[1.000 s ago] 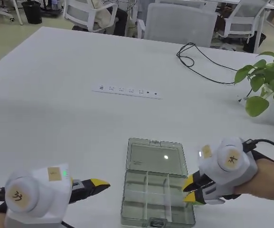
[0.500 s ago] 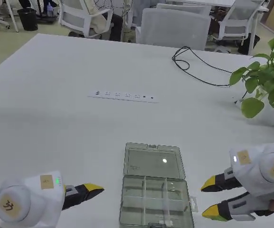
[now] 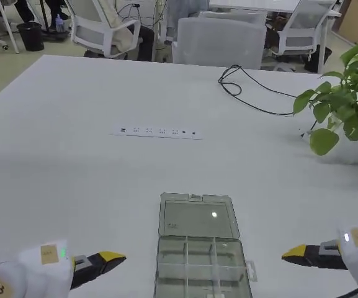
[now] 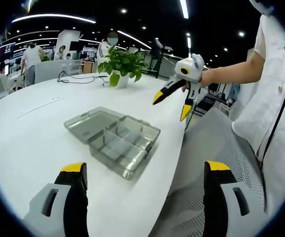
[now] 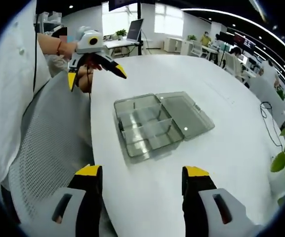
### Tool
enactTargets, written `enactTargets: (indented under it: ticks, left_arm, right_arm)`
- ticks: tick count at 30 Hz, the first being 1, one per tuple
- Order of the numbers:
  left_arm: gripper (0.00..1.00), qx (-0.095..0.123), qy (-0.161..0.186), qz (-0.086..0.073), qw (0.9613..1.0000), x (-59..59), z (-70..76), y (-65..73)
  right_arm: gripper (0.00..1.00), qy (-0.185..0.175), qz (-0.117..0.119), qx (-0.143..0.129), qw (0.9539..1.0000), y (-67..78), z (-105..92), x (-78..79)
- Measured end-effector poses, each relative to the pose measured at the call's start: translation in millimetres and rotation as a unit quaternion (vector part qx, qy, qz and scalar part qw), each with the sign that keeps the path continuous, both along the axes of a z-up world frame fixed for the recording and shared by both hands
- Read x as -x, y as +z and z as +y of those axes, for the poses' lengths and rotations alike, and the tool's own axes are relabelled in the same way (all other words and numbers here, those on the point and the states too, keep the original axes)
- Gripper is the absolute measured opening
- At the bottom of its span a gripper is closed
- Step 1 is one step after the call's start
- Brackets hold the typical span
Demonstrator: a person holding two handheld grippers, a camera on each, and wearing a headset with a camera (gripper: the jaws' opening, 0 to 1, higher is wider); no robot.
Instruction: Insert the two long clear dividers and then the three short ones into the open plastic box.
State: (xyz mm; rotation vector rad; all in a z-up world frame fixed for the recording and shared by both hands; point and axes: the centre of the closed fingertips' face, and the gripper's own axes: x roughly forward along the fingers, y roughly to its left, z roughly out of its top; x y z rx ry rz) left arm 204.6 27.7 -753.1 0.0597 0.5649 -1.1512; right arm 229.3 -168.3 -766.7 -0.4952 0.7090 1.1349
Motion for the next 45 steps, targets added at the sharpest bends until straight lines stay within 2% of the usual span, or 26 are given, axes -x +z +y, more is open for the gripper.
enactTargets:
  ticks: [2, 10, 15, 26, 45]
  left_arm:
    - [1.00, -0.001, 0.001, 0.001, 1.0000, 0.4, 0.3, -0.9]
    - [1.00, -0.004, 0.002, 0.006, 1.0000, 4.3, 0.6, -6.9]
    - [1.00, -0.008, 0.001, 0.010, 0.9999, 7.3, 2.2, -11.3]
    - [1.00, -0.006, 0.003, 0.016, 0.9998, 9.3, 1.5, -12.9]
    - [1.00, -0.005, 0.001, 0.015, 0.9999, 9.0, 0.2, -12.3]
  right_arm:
    - [0.74, -0.013, 0.001, -0.015, 0.9998, -1.2, -1.9, 1.6]
    - [0.83, -0.025, 0.013, -0.018, 0.9994, -15.4, -10.0, 13.0]
    - [0.83, -0.036, 0.018, -0.024, 0.9989, -18.5, -11.3, 15.2]
    - [0.83, -0.034, 0.018, -0.019, 0.9991, -18.5, -12.1, 15.0]
    - [0.82, -0.026, 0.015, -0.017, 0.9994, -16.4, -7.9, 10.8]
